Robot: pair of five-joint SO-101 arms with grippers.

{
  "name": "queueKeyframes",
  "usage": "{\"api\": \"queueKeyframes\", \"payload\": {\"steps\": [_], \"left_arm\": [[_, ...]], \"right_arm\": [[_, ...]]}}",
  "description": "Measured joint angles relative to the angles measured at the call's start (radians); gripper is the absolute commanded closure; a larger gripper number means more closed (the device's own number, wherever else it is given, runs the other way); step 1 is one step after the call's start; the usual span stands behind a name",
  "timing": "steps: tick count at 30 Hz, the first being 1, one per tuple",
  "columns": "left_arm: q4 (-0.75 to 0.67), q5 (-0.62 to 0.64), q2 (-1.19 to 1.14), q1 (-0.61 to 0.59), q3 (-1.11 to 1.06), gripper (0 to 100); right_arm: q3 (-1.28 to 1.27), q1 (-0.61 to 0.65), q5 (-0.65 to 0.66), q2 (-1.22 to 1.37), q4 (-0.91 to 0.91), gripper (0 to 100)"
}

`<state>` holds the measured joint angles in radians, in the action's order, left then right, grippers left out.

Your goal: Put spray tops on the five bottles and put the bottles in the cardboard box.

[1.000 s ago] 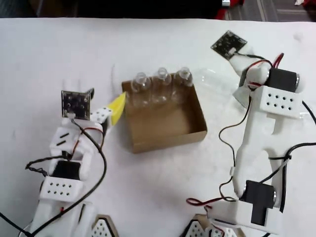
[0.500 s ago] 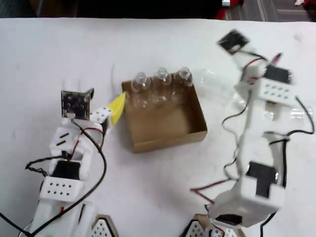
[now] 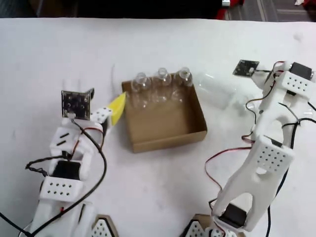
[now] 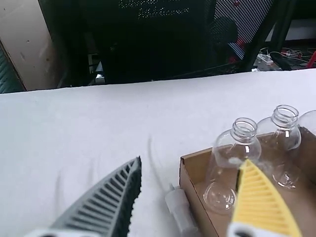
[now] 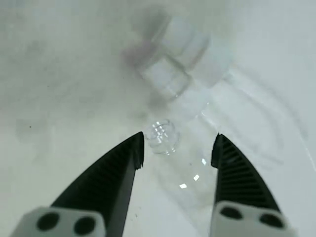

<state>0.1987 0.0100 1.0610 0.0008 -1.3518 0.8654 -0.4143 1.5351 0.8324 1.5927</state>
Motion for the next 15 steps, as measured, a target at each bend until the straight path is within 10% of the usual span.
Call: {"api": "queueKeyframes", "payload": {"steps": [15], "left_arm": [[0.000, 0.000, 0.000, 0.000, 0.000, 71]], "right_arm": [[0.164, 0.000, 0.100, 0.121, 0.037, 79.5]]}}
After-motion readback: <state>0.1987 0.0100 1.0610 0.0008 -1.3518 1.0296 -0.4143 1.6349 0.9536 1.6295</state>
